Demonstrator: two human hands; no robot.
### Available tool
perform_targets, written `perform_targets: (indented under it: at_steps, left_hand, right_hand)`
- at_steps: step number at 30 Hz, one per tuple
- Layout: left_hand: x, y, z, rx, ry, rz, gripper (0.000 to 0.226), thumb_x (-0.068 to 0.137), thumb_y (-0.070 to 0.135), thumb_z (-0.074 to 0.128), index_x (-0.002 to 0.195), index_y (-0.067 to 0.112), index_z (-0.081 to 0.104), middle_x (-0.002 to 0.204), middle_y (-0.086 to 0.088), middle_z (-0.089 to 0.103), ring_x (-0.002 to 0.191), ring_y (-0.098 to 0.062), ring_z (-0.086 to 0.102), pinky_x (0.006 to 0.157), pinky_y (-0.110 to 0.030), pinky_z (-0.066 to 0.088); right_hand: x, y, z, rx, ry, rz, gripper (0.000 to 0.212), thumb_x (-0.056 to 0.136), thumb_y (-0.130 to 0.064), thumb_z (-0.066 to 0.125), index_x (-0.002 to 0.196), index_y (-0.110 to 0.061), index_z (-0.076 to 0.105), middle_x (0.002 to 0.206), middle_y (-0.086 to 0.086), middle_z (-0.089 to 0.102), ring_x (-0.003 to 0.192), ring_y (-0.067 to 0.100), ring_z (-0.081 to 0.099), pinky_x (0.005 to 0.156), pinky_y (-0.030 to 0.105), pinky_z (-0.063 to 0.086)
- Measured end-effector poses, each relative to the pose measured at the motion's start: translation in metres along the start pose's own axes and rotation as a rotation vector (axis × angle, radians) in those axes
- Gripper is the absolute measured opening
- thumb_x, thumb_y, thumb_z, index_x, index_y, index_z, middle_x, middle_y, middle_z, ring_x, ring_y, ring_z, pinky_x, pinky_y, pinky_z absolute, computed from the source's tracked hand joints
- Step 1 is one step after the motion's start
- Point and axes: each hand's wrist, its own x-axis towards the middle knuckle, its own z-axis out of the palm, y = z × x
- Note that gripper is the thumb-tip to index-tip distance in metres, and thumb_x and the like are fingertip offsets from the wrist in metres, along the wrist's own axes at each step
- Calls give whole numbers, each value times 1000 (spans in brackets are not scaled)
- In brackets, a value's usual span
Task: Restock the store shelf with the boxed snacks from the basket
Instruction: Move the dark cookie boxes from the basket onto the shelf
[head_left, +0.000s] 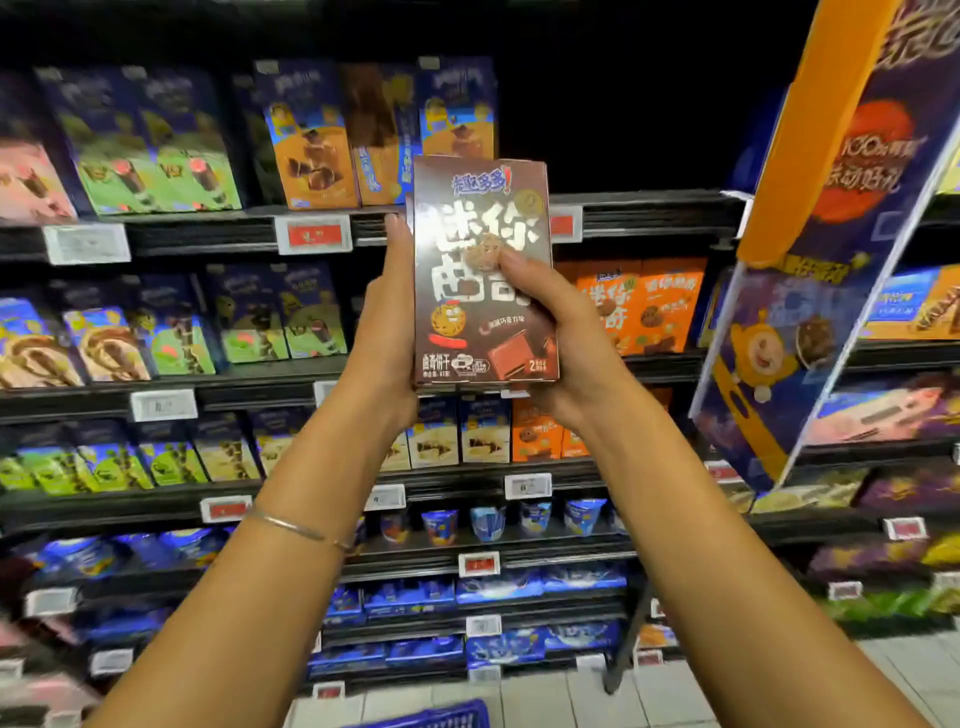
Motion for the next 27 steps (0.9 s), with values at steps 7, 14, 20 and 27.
perform_targets:
  at_steps: [7,14,20,27]
  left_hand:
    - [55,25,-3,-19,-101,-28,78,90,80,48,137,20,67,130,-16,73,118,-37,72,110,-58,50]
    - [104,34,2,46,-3,33,62,102,62,53,139,13,60,120,-12,77,106,-32,77,100,-57,58]
    - [141,31,10,194,114,150,69,101,67,50,149,17,49,130,-14,72,113,-32,74,97,-56,60]
    - [165,23,19,200,262,263,56,105,55,52,136,9,58,114,-9,79,96,-21,79,67,-26,62]
  right_hand:
    - [41,-23,7,-44,43,-91,50,89,-35,69,131,-10,61,118,13,73,99,29,73,87,43,58]
    - [77,-43,-4,-202,71,-244,44,97,-34,64,133,-9,58,124,15,70,107,32,71,84,40,59]
    - [116,-75,-39,-193,37,-240,39,96,-32,66,128,-11,60,119,13,72,105,30,72,81,40,60]
    - [171,-113,-122,-211,233,-182,26,96,-28,64,117,-12,66,106,6,78,96,26,76,80,43,61]
